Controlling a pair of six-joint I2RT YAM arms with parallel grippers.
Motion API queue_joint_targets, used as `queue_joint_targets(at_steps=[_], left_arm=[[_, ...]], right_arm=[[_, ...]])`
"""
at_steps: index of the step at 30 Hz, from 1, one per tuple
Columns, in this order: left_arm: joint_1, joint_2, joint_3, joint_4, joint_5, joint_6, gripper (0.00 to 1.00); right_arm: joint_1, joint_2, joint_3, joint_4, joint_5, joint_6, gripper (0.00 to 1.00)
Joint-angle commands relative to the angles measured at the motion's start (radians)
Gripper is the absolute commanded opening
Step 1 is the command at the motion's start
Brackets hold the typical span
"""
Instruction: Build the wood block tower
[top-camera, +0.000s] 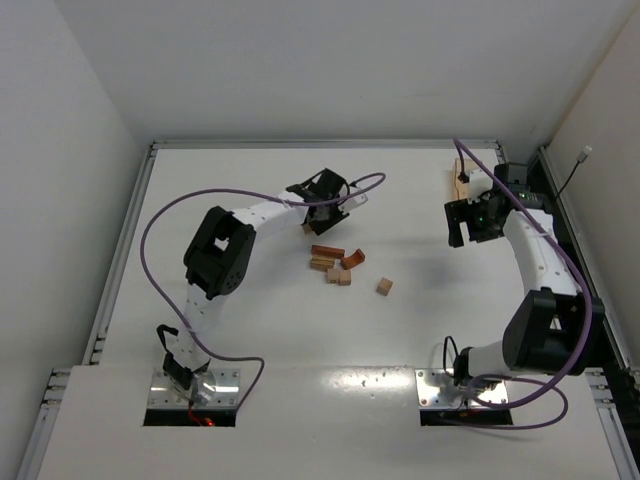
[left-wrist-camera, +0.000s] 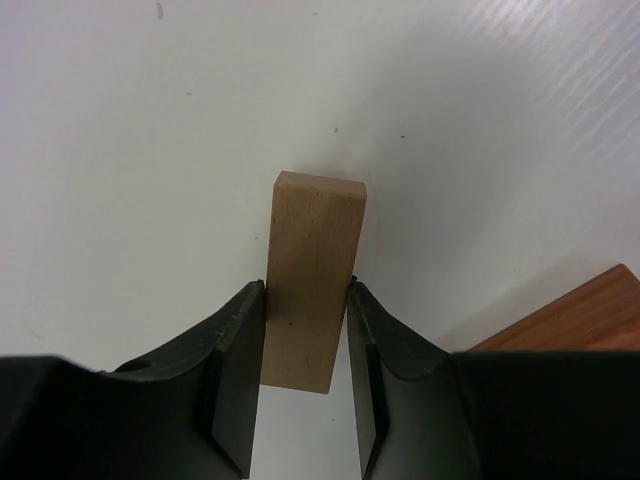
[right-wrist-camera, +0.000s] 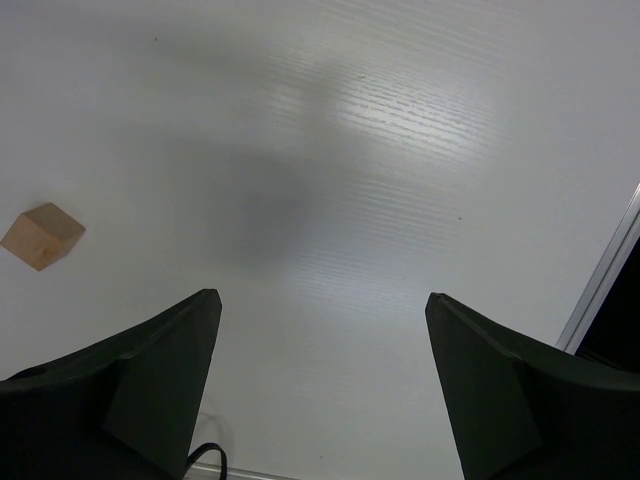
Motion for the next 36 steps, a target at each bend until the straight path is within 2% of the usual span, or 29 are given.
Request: queue_joint_targets(at_steps=[1,7,13,18,23,26,31,36], left_arm=[[-0.007,-0.009,0.010,0.008,0.040,0.027,0.00],[-0.030,-0.087,-0.134,-0.037,0.199,0.016,0.00],[-0.164,-0.224,-0.301,-0.030,0.276,0.014,0.00],[-0.261,-0.290,-0.336,-0.029,0.307,-0.062,0.00],[-0.295,-0.305,-0.315,-0.017,0.279,-0.145,0.00],[-0.240,-0.305,-0.275,-0.003,0.236,-0.225,0.00],[-0.070,-0.305,-0.179,0.006,0.134,-0.393,0.00],[0.039,-0.317,-0.097,0.026,-0.049,-0.490,0.00]], right_arm=[[-0.005,0.005,0.031,0.035,-0.018,0.003,0.80],[-0.005,0.005,0.020,0.035,-0.018,0.003,0.80],[-0.005,0.005,0.020,0.035,-0.018,0.003,0.80],[-0.005,-0.004,0.009,0.035,-0.018,0.003,0.80],[-0.005,-0.013,0.000,0.035,-0.018,0.003,0.80],[-0.005,-0.024,0.000,0.035,-0.018,0.003,0.80],[-0.005,-0.033,-0.009,0.035,-0.027,0.023,0.80],[0.004,-0.005,0.038,0.044,-0.027,0.043,0.80]])
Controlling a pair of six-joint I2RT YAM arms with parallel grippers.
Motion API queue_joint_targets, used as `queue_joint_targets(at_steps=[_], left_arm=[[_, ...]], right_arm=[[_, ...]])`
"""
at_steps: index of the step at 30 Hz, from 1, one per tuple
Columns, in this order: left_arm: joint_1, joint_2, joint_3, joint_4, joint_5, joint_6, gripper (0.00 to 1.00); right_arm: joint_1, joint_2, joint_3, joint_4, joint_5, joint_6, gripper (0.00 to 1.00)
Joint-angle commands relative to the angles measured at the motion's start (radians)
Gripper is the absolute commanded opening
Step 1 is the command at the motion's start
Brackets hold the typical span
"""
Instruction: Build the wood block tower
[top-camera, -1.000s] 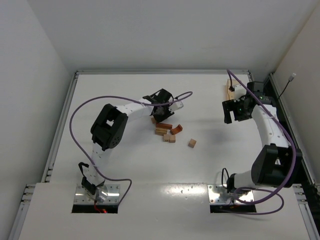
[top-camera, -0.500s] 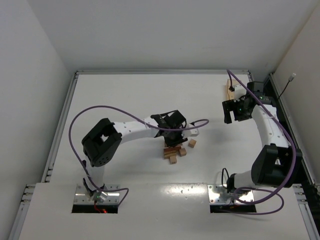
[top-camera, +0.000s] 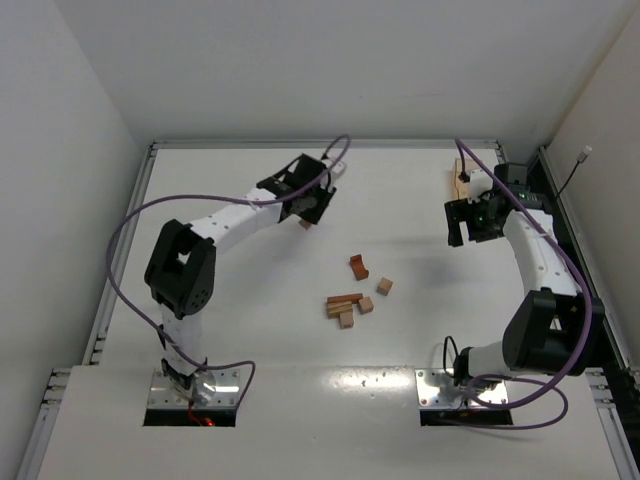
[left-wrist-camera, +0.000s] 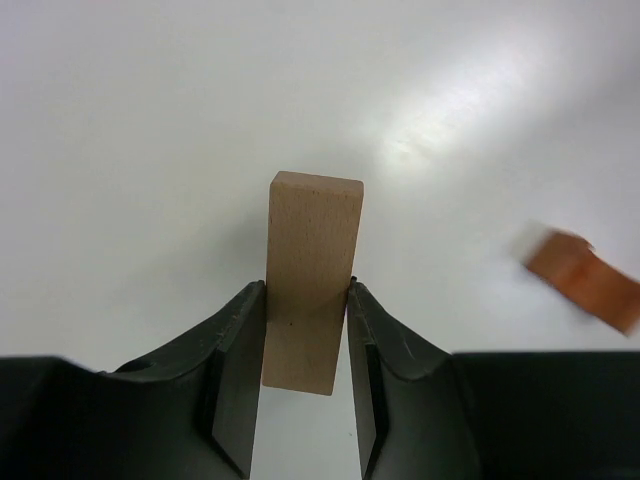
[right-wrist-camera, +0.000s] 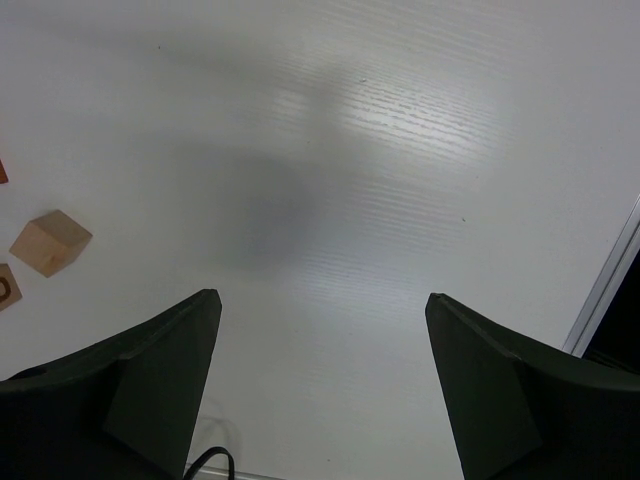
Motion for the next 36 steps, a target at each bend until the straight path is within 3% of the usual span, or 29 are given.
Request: queue_joint_targets(at_steps=[1,5,10,17,26,36], left_arm=[[0.063,-0.052,0.104,-0.004,-0.133,-0.121,0.00],[0.132,-0.015,0.201,-0.064,-0.109,-0.183,0.00],[0.175,0.034,0.212,-0.105,-0.063,-0.302,0.00],[0.128,0.021,0.114,-0.105,-0.006,-0.505,0.00],[0.095,0.053,0.042,-0.105,-0.009,-0.592,0.00],[0.068,0.156,0.075,-0.125,-0.084,-0.637,0.00]], right_arm=[[0.003,-0.006,0.051,0.038,-0.024,0.037,0.80],[0.003,0.017,0.078,0.028,-0.047,0.058,0.82],[0.003,0.040,0.078,0.028,-0.058,0.113,0.82],[0.003,0.050,0.078,0.028,-0.067,0.124,0.82],[0.022,0.040,0.078,0.028,-0.070,0.124,0.83],[0.022,0.031,0.069,0.028,-0.070,0.124,0.83]])
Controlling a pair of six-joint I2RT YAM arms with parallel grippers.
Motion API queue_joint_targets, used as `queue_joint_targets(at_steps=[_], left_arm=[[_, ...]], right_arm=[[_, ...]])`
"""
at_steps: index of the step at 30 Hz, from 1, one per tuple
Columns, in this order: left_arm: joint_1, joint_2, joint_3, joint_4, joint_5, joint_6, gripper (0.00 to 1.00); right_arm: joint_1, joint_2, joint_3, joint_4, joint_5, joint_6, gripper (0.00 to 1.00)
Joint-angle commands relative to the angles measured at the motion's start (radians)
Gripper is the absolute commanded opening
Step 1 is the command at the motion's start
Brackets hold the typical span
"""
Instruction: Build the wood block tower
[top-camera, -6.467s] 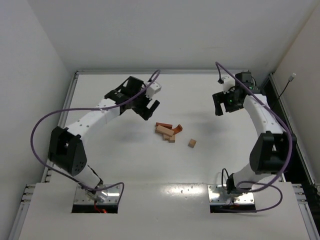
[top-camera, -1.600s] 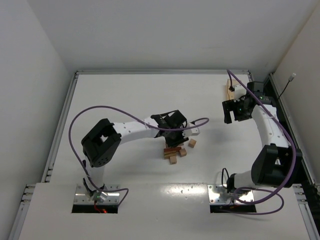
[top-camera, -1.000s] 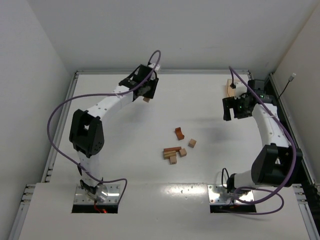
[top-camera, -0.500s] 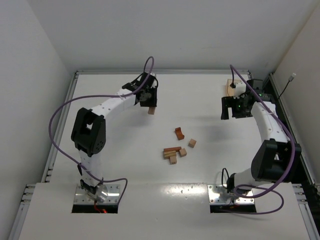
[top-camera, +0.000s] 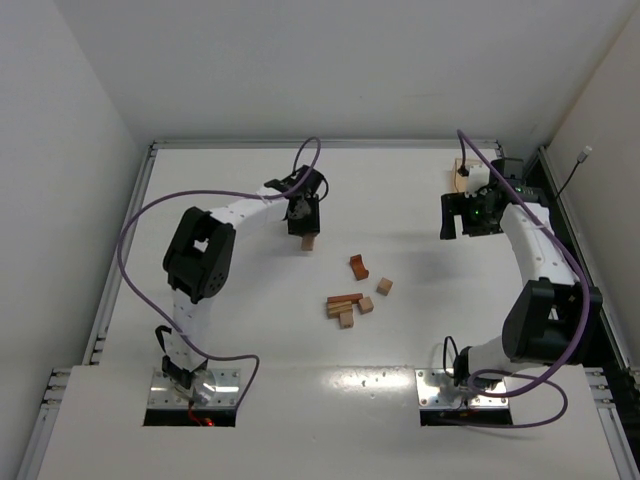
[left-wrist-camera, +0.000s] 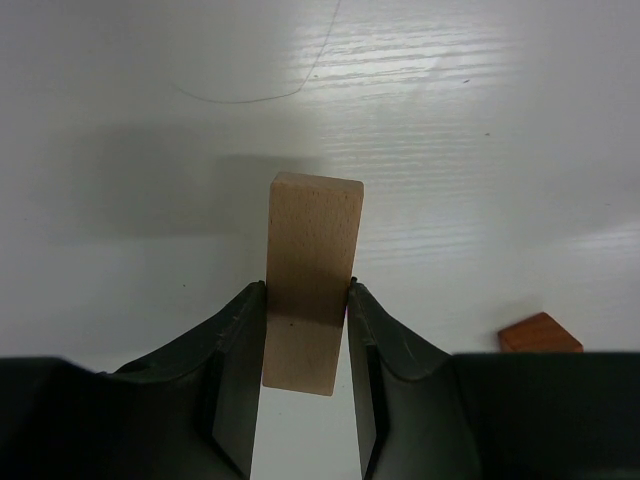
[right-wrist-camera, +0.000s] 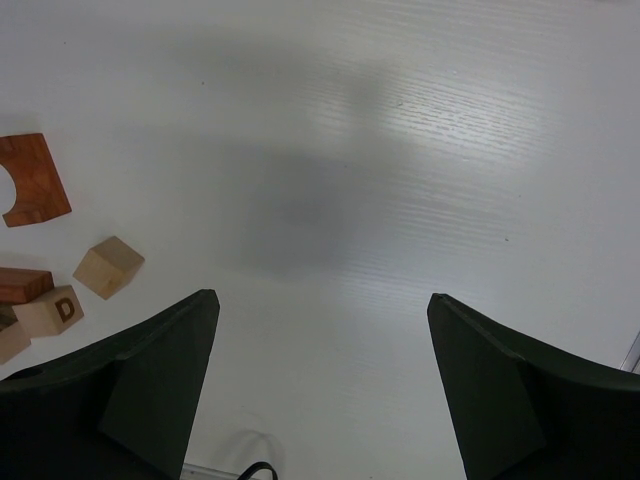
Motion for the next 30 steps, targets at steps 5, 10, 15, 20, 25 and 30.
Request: queue_joint_targets(at_steps=[5,10,15,20,25,30], left_arm=[[-0.010,-0.024,0.022,-0.005,-0.053,-0.033,0.00],[-0.010,-0.088,-0.025,0.015,-0.085,-0.013,0.00],[-0.010,-0.109,-0.037,0.015,-0.105,-0.025,0.00],[-0.010,-0.109,-0.028,0.006,-0.123,-0.025,0.00],[-0.010,-0.109,-0.019,0.006,-0.114,-0.025,0.00],[-0.010,-0.070,-0.019,0.006,-0.114,-0.034,0.00]], right_arm=[[0.005,-0.022,0.007,0.019,-0.018,0.016,0.83],[0.016,-0.054,-0.018,0.051,-0.027,0.016,0.83],[0.037,-0.030,0.018,0.051,-0.018,0.039,0.83],[0.047,-0.020,0.027,0.060,-0.018,0.064,0.83],[0.056,-0.029,0.016,0.060,-0.027,0.074,0.83],[0.065,-0.039,0.025,0.060,-0.018,0.074,0.84]])
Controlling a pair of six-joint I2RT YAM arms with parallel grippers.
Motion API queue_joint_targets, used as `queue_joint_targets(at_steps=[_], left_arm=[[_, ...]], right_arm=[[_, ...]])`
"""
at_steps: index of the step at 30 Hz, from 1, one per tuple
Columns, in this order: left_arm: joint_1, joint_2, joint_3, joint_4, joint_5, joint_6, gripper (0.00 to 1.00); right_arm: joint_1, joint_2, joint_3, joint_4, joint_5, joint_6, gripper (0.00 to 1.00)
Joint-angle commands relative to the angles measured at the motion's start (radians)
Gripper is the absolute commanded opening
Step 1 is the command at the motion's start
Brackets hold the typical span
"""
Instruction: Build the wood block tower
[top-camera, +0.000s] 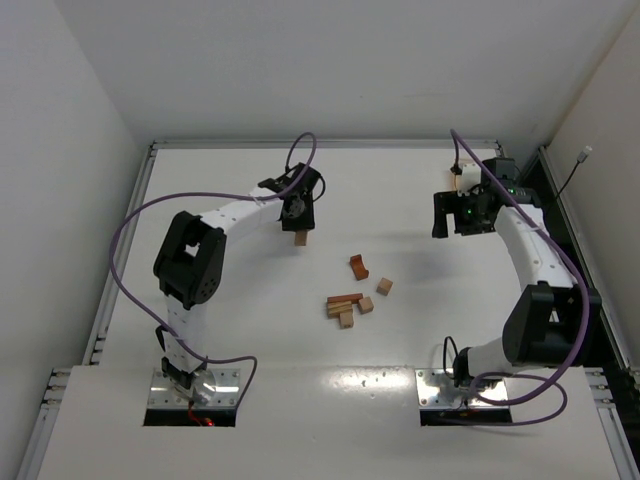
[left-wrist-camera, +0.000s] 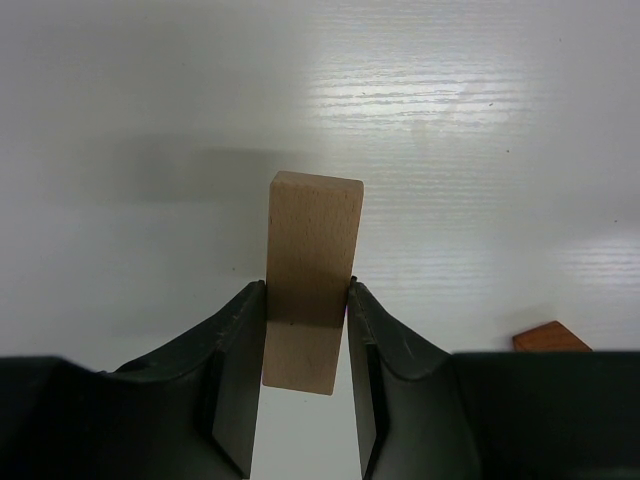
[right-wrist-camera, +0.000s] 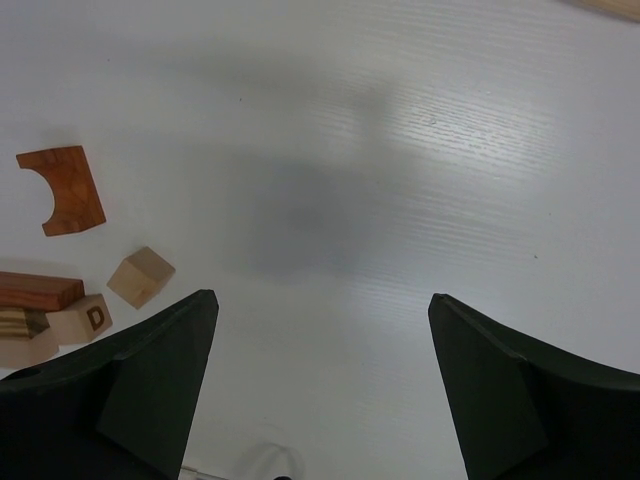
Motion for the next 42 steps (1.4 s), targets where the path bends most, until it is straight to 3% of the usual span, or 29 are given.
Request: queue_joint_targets(at_steps=[1,17,21,22,25,29,36,38,42], left_arm=[[-0.008,0.003,0.029,0.014,-0.009,-0.034,0.00],[0.032,0.174,0.091,-0.004,-0.044,-0.025,0.02],[0.041,0.174,0.091,-0.004,-0.044,-0.015,0.33],[0.041,0.174,0.091,-0.004,-0.044,-0.015,0.52],[0.041,0.164,0.091,0.018,-0.018,0.011,0.83],[0.021,0.074,0.082,0.028,-0.027,0.056,0.92],[0.010,-0.142,0.082,0.048,-0.096,0.155,0.94],[0.041,-0.229,0.082,0.048,-0.133,0.166,0.96],[0.221,-0.340,0.008,0.014,-0.131,0.196,0.99]], right_arm=[[0.010,-0.022,0.039,0.028,-0.018,0.019,0.84],[0.010,-0.022,0.048,0.028,-0.018,0.028,0.86],[0.019,-0.002,0.057,0.038,-0.027,0.028,0.87],[0.031,-0.002,0.057,0.038,-0.036,0.028,0.87],[0.063,-0.002,0.057,0.038,-0.048,0.017,0.87],[0.125,-0.066,0.030,0.058,-0.048,-0.030,0.87],[0.278,-0.177,-0.064,0.078,-0.130,-0.217,0.87],[0.341,-0.189,-0.064,0.087,-0.119,-0.253,0.84],[0.474,-0.168,-0.099,0.107,-0.098,-0.316,0.74]])
